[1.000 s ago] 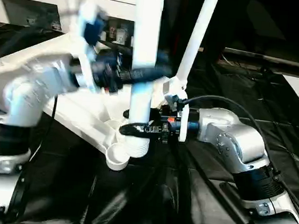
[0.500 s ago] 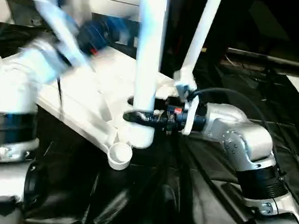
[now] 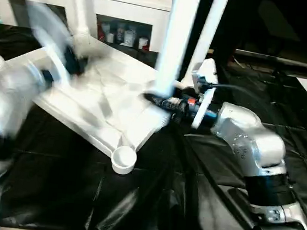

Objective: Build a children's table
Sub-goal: Insert table leg to table base

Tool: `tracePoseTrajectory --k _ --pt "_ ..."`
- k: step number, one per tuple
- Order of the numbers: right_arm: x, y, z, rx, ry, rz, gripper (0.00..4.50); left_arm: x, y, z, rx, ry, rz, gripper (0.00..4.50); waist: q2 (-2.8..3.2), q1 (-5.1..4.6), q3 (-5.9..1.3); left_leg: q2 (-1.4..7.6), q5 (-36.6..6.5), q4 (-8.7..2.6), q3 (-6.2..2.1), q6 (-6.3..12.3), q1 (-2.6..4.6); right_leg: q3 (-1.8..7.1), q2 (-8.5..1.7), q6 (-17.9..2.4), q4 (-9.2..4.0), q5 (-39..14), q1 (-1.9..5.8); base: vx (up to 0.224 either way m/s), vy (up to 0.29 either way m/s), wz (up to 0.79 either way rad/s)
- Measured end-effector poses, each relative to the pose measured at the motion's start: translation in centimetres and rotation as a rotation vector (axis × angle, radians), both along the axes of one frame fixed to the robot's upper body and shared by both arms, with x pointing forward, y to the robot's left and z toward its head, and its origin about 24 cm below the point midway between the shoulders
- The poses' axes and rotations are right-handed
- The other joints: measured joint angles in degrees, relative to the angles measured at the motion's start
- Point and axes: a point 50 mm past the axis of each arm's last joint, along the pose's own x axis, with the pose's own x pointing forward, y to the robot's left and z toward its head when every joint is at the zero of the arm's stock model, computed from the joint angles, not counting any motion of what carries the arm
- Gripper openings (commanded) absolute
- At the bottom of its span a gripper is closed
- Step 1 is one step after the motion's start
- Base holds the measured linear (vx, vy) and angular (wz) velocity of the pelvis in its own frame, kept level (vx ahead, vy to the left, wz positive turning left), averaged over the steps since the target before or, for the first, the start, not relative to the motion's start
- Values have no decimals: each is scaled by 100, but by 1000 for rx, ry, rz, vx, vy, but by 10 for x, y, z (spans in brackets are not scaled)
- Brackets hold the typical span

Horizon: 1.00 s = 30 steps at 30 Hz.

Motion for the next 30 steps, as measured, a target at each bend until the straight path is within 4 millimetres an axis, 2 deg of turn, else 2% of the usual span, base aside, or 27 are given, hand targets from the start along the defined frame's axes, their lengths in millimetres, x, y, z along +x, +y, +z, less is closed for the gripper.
tracePoseTrajectory --k 6,9,13,15,18,22,27,30 --pt "-1 -9 -16 -38 25 -77 186 -8 3 10 169 -57 -161 381 39 -23 8 -1 1 -2 3 -2 -8 0 0 -42 3 -3 -4 0 0 0" --pt "-5 -13 -30 -51 57 -106 186 -13 5 -8 365 -8 -267 381 70 -26 14 -1 -2 -6 5 3 -6 1 0 -41 1 -5 -4 0 0 0" --pt "-10 -18 -39 -59 80 -123 186 -23 8 -33 462 118 -380 332 99 -30 28 0 -2 -7 4 3 4 1 0 -42 12 -4 -3 0 0 0" --pt "-13 -19 -41 -61 81 -127 186 -24 10 -38 480 147 -398 326 114 -30 27 0 -2 -8 4 3 11 2 0 -45 17 -3 -2 0 0 0" --pt "-17 -22 -44 -68 89 -133 186 -23 13 -41 536 151 -414 299 168 -24 12 -1 -2 -8 4 3 16 3 0 -48 17 -1 3 0 0 0" --pt "-23 -20 -44 -69 85 -121 186 -22 21 -52 623 175 -421 296 225 -28 13 -1 -2 -10 4 3 26 4 0 -46 21 -2 8 0 0 0" --pt "-24 -20 -44 -71 81 -120 186 -22 30 -59 705 195 -426 296 234 -34 14 -1 -2 -12 4 3 29 4 0 -34 23 -9 8 0 0 0" --pt "-24 -21 -44 -78 81 -123 186 -18 29 -63 723 189 -414 296 235 -21 13 -1 -2 -12 4 3 27 4 0 -47 23 -2 8 0 0 0"
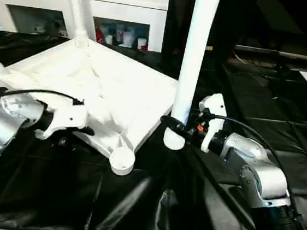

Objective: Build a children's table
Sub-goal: Insert table leg to table base

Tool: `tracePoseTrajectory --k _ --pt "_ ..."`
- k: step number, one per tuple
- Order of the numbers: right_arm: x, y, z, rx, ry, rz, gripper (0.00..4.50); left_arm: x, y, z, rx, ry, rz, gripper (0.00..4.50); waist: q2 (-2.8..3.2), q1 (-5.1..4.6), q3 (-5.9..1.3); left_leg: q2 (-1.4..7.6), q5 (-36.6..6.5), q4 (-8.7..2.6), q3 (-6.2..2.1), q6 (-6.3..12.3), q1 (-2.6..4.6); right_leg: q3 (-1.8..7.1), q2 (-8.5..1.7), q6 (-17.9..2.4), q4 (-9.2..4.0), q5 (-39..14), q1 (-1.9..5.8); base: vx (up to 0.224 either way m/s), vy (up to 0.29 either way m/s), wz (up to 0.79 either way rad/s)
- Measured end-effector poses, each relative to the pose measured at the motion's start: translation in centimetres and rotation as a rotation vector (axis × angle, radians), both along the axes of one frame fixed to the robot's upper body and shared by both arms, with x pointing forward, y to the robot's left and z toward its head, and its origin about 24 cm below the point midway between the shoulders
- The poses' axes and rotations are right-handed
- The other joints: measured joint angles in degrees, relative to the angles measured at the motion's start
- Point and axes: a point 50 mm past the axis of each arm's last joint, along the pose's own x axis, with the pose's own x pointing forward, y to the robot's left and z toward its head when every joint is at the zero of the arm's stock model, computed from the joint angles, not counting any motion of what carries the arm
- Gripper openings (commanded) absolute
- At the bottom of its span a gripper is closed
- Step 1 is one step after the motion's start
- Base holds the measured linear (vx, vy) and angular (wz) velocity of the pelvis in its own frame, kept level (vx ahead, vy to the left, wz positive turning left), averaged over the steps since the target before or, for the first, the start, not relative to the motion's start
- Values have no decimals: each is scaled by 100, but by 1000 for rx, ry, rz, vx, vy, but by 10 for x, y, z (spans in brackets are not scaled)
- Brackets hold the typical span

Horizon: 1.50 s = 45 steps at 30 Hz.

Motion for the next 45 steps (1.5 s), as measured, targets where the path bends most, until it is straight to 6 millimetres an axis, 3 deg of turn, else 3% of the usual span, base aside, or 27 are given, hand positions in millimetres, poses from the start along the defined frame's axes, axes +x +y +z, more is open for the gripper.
tracePoseTrajectory --k 12,18,25,29,37,45 --pt "-2 4 -3 -9 13 13 186 12 -11 -21 11 -31 -3 202 33 -3 -4 0 0 0 0 0 -6 0 0 -4 -7 2 -1 0 0 0" --pt "-5 10 -7 -12 24 26 186 18 -18 -28 68 -29 -47 160 159 15 -34 -4 0 1 -1 1 0 3 -2 -5 -16 5 15 0 0 0" --pt "-12 8 -13 -32 46 35 186 19 -17 -30 119 31 -23 121 198 -19 -63 -5 0 -8 4 1 17 8 -2 25 -14 -12 16 0 0 0" --pt "-14 8 -15 -36 51 31 186 20 -35 -33 23 111 -14 114 228 -11 -83 -10 0 -8 9 2 21 10 -9 27 -20 -14 23 0 0 0" --pt "-6 15 -18 -2 60 -84 186 8 -64 -43 -172 145 134 79 213 -81 -92 -10 0 -23 13 3 19 9 -8 27 -19 -15 21 0 0 0" --pt "9 8 -14 25 51 -232 186 0 -92 -48 -246 27 275 54 132 -170 -107 -11 1 -36 14 3 26 5 -8 32 -32 -17 18 0 0 0"
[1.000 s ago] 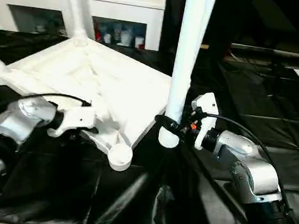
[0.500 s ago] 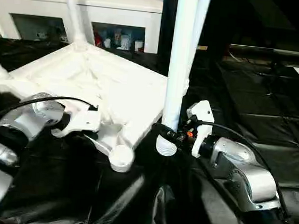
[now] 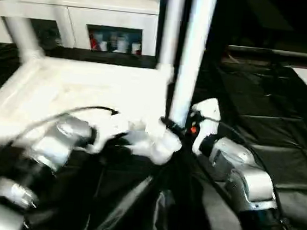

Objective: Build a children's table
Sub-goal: Insert table leg to table base

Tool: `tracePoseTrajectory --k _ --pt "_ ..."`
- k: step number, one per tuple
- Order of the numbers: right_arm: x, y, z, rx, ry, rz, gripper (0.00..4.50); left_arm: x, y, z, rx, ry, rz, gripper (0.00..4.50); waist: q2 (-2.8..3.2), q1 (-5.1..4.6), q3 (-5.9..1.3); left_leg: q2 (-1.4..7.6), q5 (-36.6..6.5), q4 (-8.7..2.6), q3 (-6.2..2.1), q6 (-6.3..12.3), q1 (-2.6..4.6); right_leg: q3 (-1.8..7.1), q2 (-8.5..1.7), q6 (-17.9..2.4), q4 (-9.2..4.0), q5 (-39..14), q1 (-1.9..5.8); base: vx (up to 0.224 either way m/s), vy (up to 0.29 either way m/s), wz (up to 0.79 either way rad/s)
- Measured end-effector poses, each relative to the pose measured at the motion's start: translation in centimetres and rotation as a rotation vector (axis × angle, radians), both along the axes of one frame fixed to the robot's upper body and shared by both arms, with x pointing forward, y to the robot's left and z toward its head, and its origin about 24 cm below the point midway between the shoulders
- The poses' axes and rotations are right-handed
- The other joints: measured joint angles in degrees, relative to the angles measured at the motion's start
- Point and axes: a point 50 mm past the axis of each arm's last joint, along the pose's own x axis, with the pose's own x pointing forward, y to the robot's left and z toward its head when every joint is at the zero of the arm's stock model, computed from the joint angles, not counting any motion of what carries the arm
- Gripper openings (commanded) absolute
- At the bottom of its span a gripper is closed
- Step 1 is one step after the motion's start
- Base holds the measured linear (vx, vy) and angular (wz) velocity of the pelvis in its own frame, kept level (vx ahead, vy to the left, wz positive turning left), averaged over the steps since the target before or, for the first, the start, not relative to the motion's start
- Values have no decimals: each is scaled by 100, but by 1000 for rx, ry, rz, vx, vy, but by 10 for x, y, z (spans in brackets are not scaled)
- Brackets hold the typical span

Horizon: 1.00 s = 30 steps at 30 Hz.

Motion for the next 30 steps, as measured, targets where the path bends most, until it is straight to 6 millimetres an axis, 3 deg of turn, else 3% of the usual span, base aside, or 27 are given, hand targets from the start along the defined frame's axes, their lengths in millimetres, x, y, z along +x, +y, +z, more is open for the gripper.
tracePoseTrajectory --k 4,10,17,19,22,30 --pt "12 -10 7 29 -26 -118 185 -5 -9 -2 -47 -21 72 40 -80 -32 -31 0 0 -9 0 0 5 -2 1 0 -8 0 -6 0 0 0" --pt "15 -15 12 47 -44 -133 185 -19 -9 -5 -143 -91 1 12 -155 -87 -42 0 -7 -44 0 13 -2 -6 5 -4 -42 4 -13 0 0 0" --pt "14 -9 19 80 -72 -54 185 -21 -8 -4 -200 -90 -23 0 -155 -78 -42 -1 -15 -44 3 44 -7 -5 5 -24 -49 8 -32 0 0 0" --pt "13 -7 21 77 -80 -37 185 -18 -7 -3 -196 -90 -25 45 -153 -77 -41 -1 -17 -45 3 31 -4 -6 5 -27 -49 10 -32 0 0 0" --pt "12 -6 26 81 -104 -19 185 -16 -8 -1 -195 -105 -31 64 -154 -74 -40 0 -13 -44 3 25 1 -5 5 -29 -48 16 -27 0 0 0" --pt "11 -5 26 88 -105 -12 185 -9 -22 3 -189 -105 -60 73 -153 -55 -40 0 -11 -43 3 22 1 -4 5 -14 -48 19 -26 0 0 0"
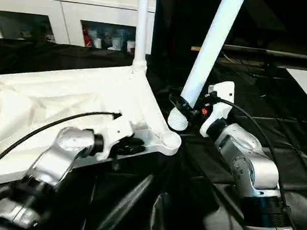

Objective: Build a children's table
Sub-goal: Insert table leg to table base

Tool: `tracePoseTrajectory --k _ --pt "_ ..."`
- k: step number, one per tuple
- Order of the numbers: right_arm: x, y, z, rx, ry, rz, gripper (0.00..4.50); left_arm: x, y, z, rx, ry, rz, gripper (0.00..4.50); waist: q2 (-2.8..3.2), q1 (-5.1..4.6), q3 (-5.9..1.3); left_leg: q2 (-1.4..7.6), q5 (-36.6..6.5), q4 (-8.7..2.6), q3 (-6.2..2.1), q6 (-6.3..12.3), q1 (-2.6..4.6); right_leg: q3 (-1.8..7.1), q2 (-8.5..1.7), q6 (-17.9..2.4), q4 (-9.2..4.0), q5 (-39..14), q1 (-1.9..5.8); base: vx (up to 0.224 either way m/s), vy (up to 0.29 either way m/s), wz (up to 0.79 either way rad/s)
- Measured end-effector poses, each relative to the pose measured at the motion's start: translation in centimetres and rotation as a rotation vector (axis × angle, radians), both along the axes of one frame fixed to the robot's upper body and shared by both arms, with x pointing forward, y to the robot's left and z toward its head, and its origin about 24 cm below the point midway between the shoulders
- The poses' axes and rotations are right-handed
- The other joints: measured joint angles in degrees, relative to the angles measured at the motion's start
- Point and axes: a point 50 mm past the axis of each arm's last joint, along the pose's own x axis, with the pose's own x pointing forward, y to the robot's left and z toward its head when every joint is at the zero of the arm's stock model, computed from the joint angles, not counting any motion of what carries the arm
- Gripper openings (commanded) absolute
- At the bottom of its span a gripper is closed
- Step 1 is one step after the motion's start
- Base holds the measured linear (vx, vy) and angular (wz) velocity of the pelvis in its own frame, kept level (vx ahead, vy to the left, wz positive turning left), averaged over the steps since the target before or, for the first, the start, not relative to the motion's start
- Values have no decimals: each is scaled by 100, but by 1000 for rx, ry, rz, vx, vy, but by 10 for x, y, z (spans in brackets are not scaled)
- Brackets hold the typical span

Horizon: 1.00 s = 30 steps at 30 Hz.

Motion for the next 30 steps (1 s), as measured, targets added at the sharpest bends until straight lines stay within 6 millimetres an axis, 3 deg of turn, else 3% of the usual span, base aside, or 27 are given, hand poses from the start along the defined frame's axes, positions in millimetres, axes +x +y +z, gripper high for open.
tracePoseTrajectory --k 6,14,20,21,30 --pt "-1 0 -2 -3 5 4 185 4 -1 -3 35 10 14 73 0 4 0 0 0 0 0 1 -1 0 0 -16 -1 9 -1 0 0 0" --pt "-2 4 -4 -26 7 19 185 5 3 -6 76 16 33 145 0 -1 0 0 0 0 0 0 0 0 0 -16 -1 10 -1 0 0 0" --pt "-4 5 -3 -26 -2 22 185 3 12 -4 118 25 35 150 0 -10 0 0 0 -1 0 -1 2 0 0 -7 -1 5 -1 0 0 0" --pt "-4 5 -3 -26 -3 24 185 2 12 -4 121 25 35 119 0 -11 0 0 0 -1 0 0 2 0 0 -7 -1 5 -1 0 0 0" --pt "-5 8 -3 -35 -4 39 185 -4 17 -3 138 53 12 65 2 -20 0 0 0 -1 0 0 0 1 0 -12 -3 7 -1 0 0 0"
